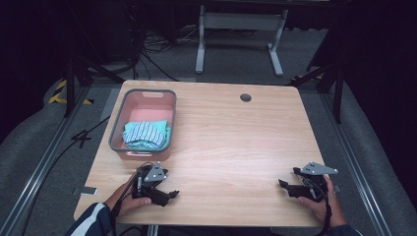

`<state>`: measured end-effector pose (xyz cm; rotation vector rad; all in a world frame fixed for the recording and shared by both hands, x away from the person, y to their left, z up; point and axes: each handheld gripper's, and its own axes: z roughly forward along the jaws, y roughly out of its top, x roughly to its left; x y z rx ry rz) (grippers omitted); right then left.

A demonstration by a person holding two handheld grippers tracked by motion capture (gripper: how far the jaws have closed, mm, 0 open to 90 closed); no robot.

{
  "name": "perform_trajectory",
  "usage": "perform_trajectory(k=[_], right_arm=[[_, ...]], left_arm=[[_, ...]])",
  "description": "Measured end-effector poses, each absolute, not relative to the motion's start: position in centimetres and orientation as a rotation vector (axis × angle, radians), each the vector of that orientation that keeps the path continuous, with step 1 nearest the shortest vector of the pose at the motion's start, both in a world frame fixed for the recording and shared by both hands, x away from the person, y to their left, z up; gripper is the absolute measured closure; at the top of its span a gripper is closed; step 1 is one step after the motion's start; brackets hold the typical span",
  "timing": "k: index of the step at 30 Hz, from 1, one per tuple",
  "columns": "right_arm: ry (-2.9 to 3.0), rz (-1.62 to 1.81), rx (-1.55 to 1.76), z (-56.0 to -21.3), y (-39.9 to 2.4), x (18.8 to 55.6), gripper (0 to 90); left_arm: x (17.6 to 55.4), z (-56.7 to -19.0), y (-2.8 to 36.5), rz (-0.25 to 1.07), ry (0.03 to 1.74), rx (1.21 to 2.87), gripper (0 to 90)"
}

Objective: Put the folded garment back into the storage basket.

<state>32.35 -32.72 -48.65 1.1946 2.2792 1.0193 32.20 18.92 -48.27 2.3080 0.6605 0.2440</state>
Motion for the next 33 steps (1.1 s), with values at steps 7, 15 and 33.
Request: perform_trajectory(k=[7,15,33], right_arm=[[2.276,1.022,1.202,-48.64,-32.72,32.31,21.9],[2.276,1.021,1.200,-48.64,-32.74,32.30,21.9],[2.276,1.022,1.200,-48.64,-32.74,32.30,21.9]], left_arm=[[32.32,-48.33,18.74,0.240,0.660,2.305,12.4],[32.41,-48.34,18.62,0.235,0.653,2.310,10.6],[32.53,-48.36,18.51,0.232,0.652,2.315,9.0]])
